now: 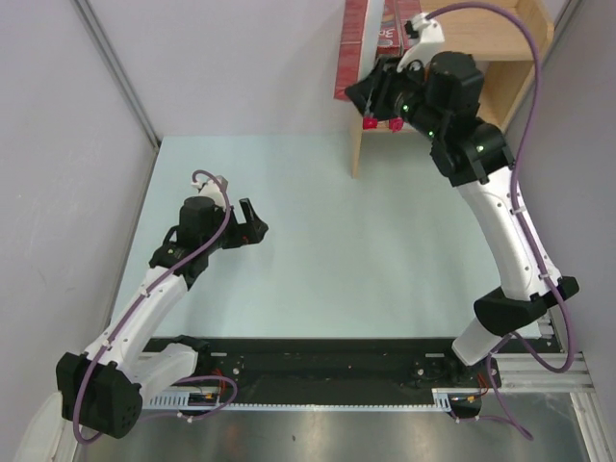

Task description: Place and organize the toothpastes onto the shelf

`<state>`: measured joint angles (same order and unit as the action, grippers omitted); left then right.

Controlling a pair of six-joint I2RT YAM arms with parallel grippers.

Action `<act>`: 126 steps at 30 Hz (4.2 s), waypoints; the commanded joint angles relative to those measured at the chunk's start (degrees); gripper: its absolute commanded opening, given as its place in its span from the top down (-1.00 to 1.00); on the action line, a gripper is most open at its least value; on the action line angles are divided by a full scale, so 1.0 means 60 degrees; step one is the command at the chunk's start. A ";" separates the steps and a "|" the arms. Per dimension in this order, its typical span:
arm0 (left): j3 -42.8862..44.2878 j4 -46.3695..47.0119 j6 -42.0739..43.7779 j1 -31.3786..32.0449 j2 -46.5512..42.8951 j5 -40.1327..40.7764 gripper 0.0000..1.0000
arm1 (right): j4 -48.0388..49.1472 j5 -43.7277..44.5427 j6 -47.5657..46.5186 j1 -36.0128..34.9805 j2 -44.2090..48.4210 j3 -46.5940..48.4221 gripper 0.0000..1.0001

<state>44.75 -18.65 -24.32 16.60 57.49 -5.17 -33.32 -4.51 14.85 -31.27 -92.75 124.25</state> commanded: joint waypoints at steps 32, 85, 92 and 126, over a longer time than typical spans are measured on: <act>-0.0003 0.0370 0.0171 0.0222 0.0291 -0.0691 -0.99 | 0.1261 -0.3745 0.3457 0.6574 -0.3203 0.4077 0.53; -0.0047 0.0355 0.0200 0.0280 0.0466 -0.0603 -0.99 | 0.0984 -0.5021 0.4425 0.6471 -0.4655 0.4473 -0.23; -0.0047 0.0355 0.0200 0.0280 0.0481 -0.0633 -1.00 | 0.0092 -0.3630 0.3342 0.6471 -0.4391 0.4517 -0.32; -0.0105 0.0355 0.0215 0.0295 0.0466 -0.0574 -0.99 | 0.2857 -0.0873 0.4116 0.6324 -0.5137 0.4472 -0.88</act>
<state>43.92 -17.91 -24.29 18.00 60.86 -8.29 -20.99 -10.33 36.01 6.35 -120.84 146.23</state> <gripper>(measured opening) 0.996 0.948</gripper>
